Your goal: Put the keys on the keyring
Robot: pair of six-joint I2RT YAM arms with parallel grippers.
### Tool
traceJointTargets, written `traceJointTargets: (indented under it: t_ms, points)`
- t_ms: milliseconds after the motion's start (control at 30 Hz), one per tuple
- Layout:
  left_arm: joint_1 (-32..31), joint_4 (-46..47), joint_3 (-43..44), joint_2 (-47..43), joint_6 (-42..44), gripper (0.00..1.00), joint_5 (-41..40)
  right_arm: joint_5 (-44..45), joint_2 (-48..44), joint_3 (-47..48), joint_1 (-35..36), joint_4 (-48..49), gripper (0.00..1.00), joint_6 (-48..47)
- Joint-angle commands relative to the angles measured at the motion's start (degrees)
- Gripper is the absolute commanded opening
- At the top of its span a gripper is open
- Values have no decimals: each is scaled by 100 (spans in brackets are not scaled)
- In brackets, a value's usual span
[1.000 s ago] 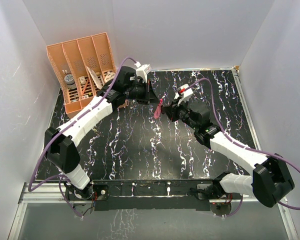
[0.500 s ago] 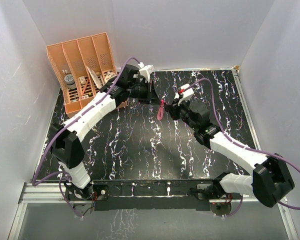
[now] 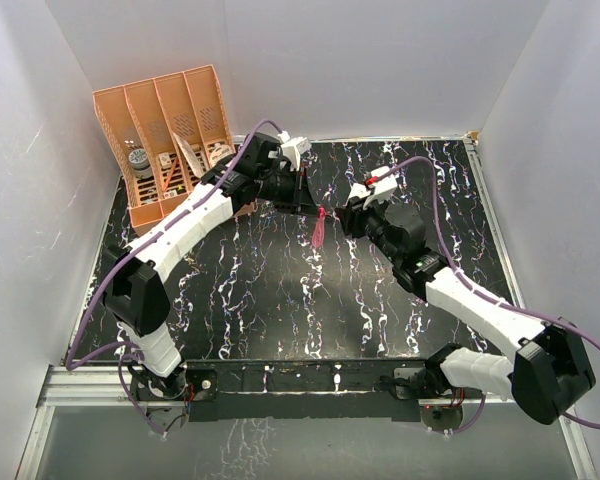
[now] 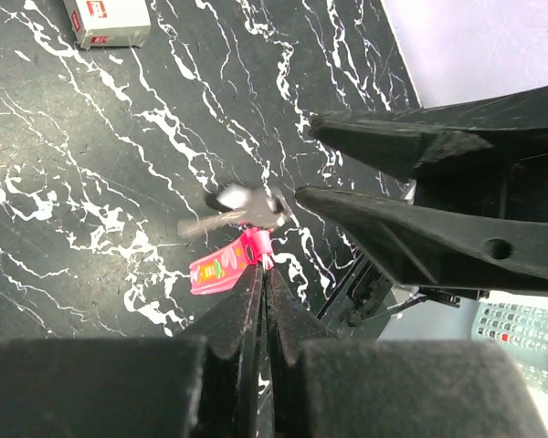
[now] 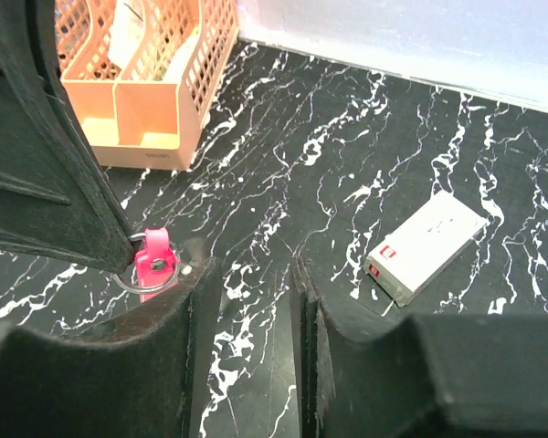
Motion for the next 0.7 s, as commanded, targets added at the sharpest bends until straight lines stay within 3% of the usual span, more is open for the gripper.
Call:
traceJointTargets:
  t_ms: [0,300,667]
  points:
    - [-24,-478,413,-41,228,0,119,34,-444,91,-19,129,35,72]
    - [-28,-872,671,72,1008,0,341,-946,-586,230,-26,-52,56,-69]
    - [-26,-1179,444,-163,2866,0,669,-1405,-629,217,-83,-64,52,-88]
